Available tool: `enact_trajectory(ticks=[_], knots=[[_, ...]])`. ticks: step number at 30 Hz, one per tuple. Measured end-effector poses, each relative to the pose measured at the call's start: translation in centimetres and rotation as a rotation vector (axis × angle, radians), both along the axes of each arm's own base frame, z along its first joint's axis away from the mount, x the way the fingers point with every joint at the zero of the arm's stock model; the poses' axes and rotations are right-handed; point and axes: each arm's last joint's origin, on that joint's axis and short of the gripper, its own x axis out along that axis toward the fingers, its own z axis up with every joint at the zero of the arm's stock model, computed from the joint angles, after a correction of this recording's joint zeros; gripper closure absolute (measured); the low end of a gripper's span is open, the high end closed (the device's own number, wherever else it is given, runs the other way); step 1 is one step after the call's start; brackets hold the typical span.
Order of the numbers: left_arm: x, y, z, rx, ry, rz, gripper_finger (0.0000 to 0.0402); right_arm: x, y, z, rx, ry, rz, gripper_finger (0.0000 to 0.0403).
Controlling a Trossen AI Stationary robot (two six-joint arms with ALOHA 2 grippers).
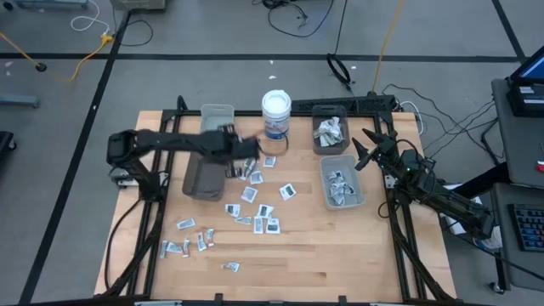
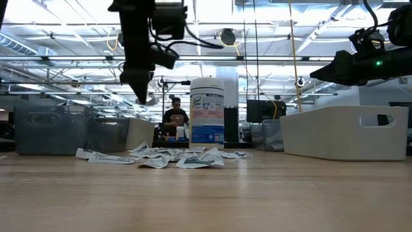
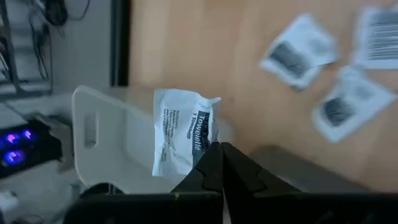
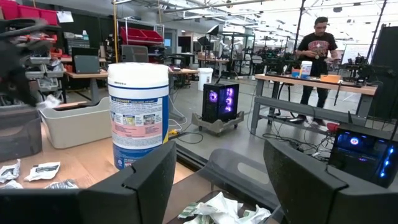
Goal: Pick & Place First Aid Supplies
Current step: Put the gray towelette pack into the left gray bin
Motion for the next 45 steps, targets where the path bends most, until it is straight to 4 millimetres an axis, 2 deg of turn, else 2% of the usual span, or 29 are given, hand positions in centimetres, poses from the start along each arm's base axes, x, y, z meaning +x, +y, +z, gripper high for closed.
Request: enact_trajectory(ticks=[7, 14, 19, 30, 36, 40, 45], knots=[[-2.7, 6.6, 0.3, -0.017, -0.007, 0.196, 0.0401, 0.0, 0.0, 0.0, 0.000, 0.000, 0.000, 0.0165], [-4.3, 10.6, 0.3, -0.062, -0.095, 0.289, 0.0402, 0.0, 0.0, 0.0, 0.000, 0.000, 0.000, 0.0165], [-4.9, 11.4, -0.2, -0.108, -0.126, 0.310, 0.0401, 0.0, 0.0, 0.0, 0.000, 0.000, 0.000, 0.0165], [-6.1, 12.3, -4.2, -0.139, -0.210, 0.350, 0.0401, 0.0, 0.0, 0.0, 0.000, 0.000, 0.000, 0.0165], [-6.5, 12.6, -4.7, -0.137, -0.231, 0.402, 0.0396, 0.0, 0.0, 0.0, 0.000, 0.000, 0.000, 0.0165], [-6.5, 12.6, -4.6, -0.132, -0.247, 0.423, 0.0364, 0.0, 0.0, 0.0, 0.000, 0.000, 0.000, 0.0165], [-6.5, 12.7, -4.6, -0.104, -0.241, 0.432, 0.0289, 0.0, 0.0, 0.0, 0.000, 0.000, 0.000, 0.0165]])
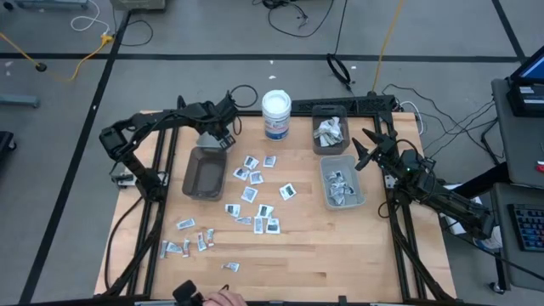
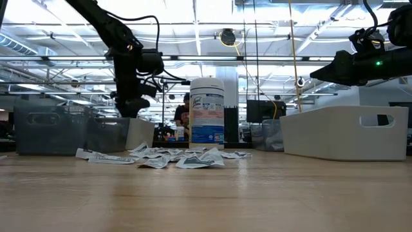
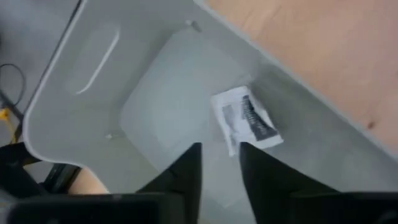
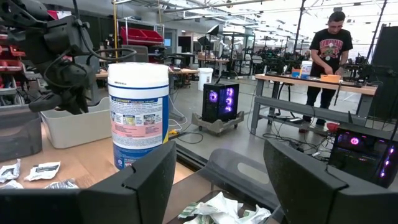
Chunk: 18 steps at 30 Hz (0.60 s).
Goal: Pick & Place First Aid Supplies
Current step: Put the gray towelette pack into the left gray bin
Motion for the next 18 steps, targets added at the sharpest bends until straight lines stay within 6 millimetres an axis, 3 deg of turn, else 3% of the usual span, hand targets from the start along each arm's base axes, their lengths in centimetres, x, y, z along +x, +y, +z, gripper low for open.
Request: enact_trajectory(ticks=[7, 18], knots=[[0.4, 0.0, 1.2, 0.026, 0.006, 0.069, 0.0214, 0.0, 0.0, 0.0, 0.000, 0.000, 0.000, 0.0165], [1.2, -0.8, 4.8, -0.162, -0.093, 0.157, 0.0211, 0.0, 0.0, 0.0, -0.001, 0.000, 0.000, 0.0165]])
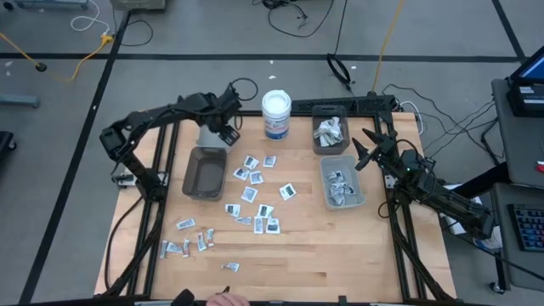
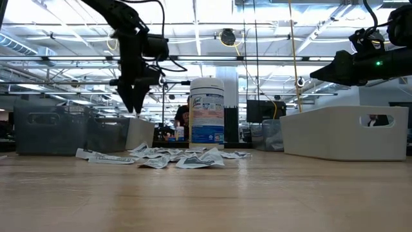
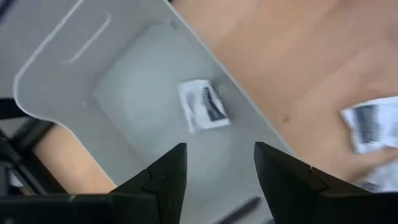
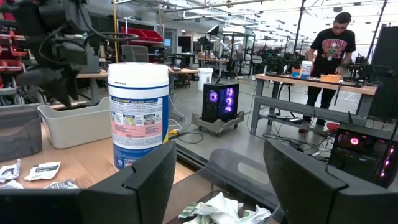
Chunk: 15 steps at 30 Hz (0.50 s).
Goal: Pick & Place First Aid Supplies
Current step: Put the gray towelette pack into the left gray bin
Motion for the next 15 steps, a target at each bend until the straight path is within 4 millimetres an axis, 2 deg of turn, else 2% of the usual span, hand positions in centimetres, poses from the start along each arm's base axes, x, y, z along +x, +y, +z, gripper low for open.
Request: enact_trajectory(ticks=[3, 7, 15], knots=[[0.2, -0.3, 0.9, -0.036, -0.021, 0.013, 0.0219, 0.0, 0.0, 0.0, 0.000, 0.000, 0.000, 0.0165], [1.1, -1.1, 1.0, -0.039, -0.060, 0.042, 0.0229, 0.0, 0.0, 0.0, 0.000, 0.000, 0.000, 0.0165], [4.7, -4.5, 1.4, -0.084, -0.259, 0.001, 0.0243, 0.0, 0.0, 0.0, 0.000, 0.000, 0.000, 0.0165]])
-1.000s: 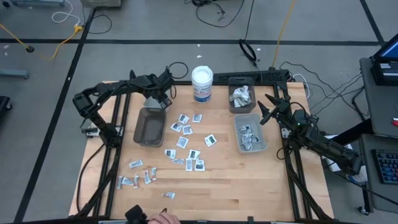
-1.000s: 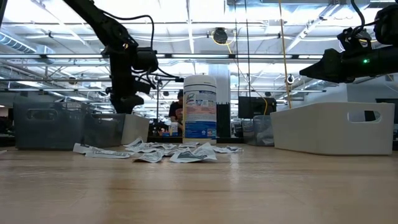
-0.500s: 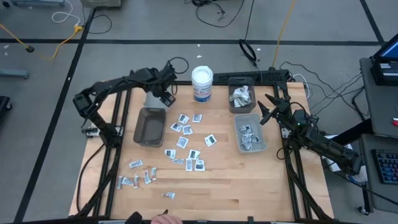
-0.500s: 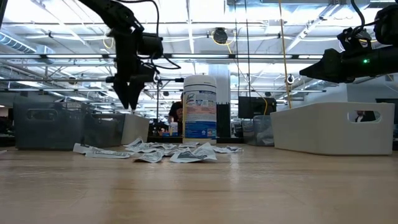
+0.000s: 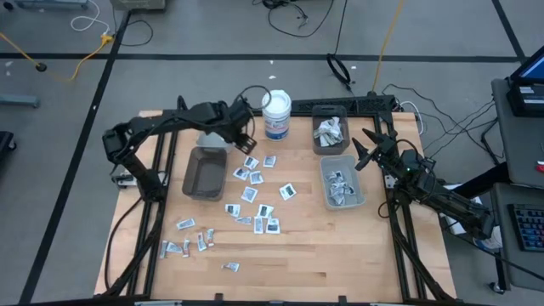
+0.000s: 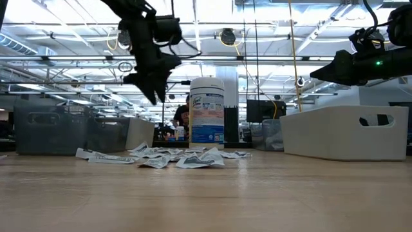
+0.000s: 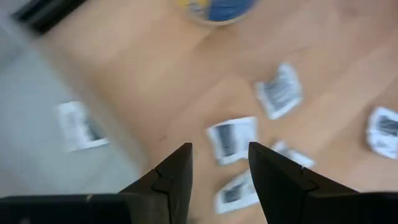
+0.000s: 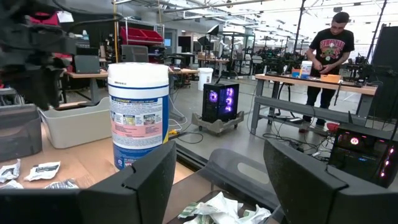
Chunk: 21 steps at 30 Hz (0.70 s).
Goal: Pick & Place First Aid Supplies
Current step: Put the gray towelette pack into the left gray bin
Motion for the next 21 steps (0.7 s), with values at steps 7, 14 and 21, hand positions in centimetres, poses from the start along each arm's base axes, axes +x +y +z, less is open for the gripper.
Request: enact_trajectory(ticks=[7, 14, 21], knots=[[3.3, -2.4, -1.0, -0.001, -0.110, -0.100, 0.0243, 0.0, 0.0, 0.0, 0.000, 0.000, 0.000, 0.0165], [5.5, -3.0, -2.0, 0.011, -0.131, -0.135, 0.0243, 0.0, 0.0, 0.0, 0.000, 0.000, 0.000, 0.0165], [8.0, -2.3, -1.9, 0.000, -0.076, -0.151, 0.0243, 0.0, 0.0, 0.0, 0.000, 0.000, 0.000, 0.0165]])
